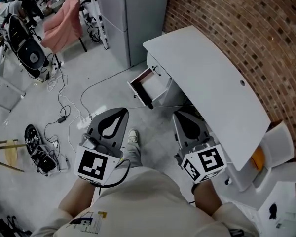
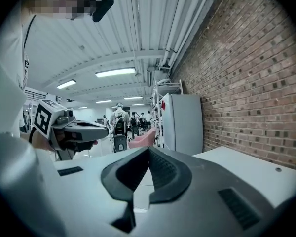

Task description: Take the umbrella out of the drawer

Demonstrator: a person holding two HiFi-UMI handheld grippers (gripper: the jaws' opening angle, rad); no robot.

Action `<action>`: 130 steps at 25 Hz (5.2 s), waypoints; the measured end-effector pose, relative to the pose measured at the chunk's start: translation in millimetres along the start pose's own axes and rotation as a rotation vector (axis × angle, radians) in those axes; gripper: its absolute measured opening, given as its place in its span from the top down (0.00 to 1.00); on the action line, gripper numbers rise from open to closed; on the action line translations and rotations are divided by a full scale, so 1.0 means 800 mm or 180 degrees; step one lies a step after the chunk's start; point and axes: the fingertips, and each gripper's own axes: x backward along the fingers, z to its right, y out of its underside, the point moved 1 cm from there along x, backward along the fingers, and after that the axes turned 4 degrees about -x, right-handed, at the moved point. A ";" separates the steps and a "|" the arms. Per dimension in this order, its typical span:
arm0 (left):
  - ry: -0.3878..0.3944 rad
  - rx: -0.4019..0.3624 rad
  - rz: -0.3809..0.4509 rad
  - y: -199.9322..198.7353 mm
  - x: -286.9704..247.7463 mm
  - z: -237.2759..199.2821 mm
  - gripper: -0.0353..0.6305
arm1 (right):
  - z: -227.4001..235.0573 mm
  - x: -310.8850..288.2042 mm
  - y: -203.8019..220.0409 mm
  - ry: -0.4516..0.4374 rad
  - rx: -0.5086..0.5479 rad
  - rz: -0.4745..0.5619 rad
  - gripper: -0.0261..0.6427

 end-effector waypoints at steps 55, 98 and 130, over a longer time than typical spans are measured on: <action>-0.0866 0.0702 -0.0848 0.192 -0.355 -0.315 0.94 | 0.236 -0.503 0.036 -0.0653 0.0600 -0.0956 0.95; -0.0481 0.1692 -0.1919 0.715 -0.417 -0.174 0.94 | 0.263 -0.549 0.673 -0.0808 0.0435 -0.2993 0.81; -0.0181 0.2052 -0.1669 0.914 -0.453 -0.067 0.94 | 0.332 -0.550 0.903 0.0087 0.0578 -0.2942 0.88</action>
